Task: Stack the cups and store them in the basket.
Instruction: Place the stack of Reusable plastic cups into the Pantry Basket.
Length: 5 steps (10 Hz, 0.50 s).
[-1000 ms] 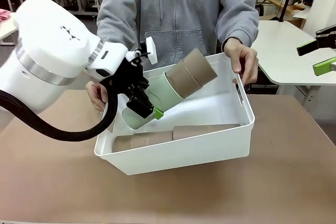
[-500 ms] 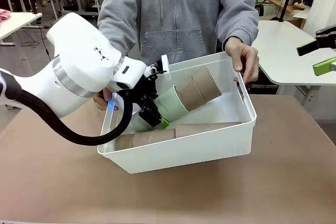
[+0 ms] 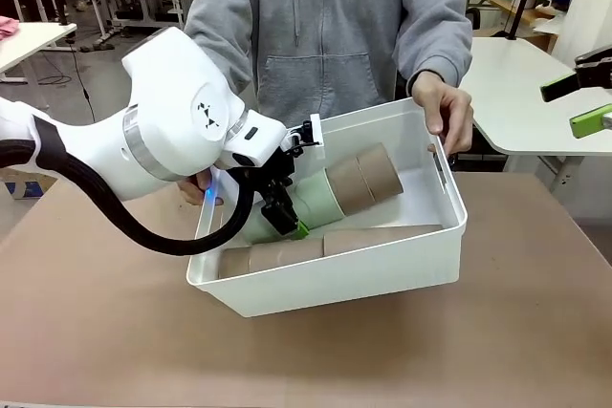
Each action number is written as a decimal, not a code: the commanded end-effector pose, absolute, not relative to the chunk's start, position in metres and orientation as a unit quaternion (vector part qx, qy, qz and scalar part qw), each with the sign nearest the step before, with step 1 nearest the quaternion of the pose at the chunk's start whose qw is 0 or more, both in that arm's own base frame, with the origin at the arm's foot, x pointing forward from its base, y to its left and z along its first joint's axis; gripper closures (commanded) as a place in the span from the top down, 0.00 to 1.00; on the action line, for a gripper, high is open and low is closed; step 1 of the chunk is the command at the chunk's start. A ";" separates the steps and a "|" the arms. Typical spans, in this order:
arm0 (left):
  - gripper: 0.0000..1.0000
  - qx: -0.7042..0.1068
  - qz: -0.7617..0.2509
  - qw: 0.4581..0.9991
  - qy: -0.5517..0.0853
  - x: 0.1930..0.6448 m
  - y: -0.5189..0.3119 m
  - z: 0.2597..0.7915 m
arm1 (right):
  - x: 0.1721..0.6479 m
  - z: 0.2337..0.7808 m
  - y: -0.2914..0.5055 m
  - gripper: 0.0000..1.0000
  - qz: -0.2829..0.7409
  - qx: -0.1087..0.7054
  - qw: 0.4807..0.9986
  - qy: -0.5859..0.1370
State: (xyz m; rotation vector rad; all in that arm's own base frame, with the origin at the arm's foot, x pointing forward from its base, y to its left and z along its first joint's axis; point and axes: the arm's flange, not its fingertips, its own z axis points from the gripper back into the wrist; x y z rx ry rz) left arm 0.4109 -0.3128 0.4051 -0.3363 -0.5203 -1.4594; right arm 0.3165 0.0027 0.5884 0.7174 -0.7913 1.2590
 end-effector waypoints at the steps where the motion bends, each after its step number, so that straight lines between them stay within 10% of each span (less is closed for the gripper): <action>1: 1.00 -0.150 -0.659 0.700 -0.231 0.412 -0.318 0.420 | 0.318 0.591 0.004 1.00 0.560 0.325 0.672 -0.360; 5: 1.00 -0.181 -0.643 0.707 -0.233 0.390 -0.281 0.491 | 0.318 0.591 0.004 1.00 0.560 0.325 0.672 -0.360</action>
